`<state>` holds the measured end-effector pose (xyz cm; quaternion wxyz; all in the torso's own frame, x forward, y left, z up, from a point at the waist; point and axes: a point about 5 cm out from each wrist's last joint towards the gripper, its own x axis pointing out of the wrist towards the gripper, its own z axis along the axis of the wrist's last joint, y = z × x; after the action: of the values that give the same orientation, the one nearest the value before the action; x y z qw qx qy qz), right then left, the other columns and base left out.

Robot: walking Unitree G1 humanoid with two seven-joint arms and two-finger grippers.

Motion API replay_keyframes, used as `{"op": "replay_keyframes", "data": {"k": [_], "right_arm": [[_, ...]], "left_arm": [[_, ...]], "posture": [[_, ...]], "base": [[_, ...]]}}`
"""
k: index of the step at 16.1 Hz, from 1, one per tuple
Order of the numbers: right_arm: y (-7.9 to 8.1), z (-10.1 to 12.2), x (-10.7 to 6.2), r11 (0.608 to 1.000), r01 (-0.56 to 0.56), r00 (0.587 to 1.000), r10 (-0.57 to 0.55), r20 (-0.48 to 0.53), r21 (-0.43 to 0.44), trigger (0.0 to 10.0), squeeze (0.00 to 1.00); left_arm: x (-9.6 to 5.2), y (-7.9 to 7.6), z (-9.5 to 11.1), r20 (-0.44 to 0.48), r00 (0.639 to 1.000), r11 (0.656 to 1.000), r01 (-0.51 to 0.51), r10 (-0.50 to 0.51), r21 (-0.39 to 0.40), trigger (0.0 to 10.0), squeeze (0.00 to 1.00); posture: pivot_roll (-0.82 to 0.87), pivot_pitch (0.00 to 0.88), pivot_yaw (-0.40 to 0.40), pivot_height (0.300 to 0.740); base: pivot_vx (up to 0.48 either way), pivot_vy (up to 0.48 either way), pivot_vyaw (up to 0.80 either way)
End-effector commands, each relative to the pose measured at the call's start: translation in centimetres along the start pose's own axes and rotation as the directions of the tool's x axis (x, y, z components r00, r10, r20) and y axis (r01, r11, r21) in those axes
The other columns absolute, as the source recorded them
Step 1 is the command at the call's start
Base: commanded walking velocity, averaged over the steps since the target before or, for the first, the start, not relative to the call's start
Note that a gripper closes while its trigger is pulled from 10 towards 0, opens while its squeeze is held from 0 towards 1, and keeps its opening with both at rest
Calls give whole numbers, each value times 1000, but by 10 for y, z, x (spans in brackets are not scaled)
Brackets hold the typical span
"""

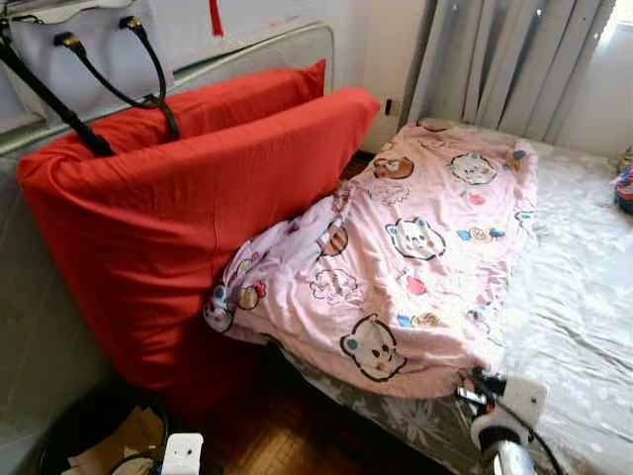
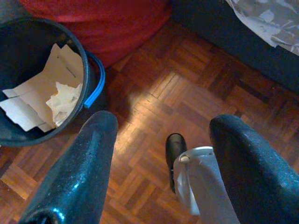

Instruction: Clean up the room

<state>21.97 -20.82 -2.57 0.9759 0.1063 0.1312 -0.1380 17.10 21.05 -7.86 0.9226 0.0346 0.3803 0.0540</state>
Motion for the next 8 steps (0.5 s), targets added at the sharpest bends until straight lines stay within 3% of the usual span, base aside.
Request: {"op": "replay_keyframes", "data": {"k": [1, 5, 8], "right_arm": [[1, 1, -5, 1000, -7, 1000, 7, 30, -18, 10000, 0], [1, -20, -20, 1000, -5, 998, 5, -67, -4, 10000, 0], [-9, -33, -23, 999, 45, 986, -48, -158, -23, 10000, 0]], "left_arm": [[0, 1, 1, 10, 1000, 1000, 1, -2, 23, 10000, 0], [1, -1, 4, 21, 1000, 1000, 4, -4, 25, 10000, 0], [1, -1, 4, 21, 1000, 1000, 7, -8, 28, 10000, 0]], "posture": [[12, 0, -33, 740], [11, 0, -35, 740], [9, 0, -34, 740]], "base": [[0, 0, 0], [0, 0, 0], [0, 0, 0]]}}
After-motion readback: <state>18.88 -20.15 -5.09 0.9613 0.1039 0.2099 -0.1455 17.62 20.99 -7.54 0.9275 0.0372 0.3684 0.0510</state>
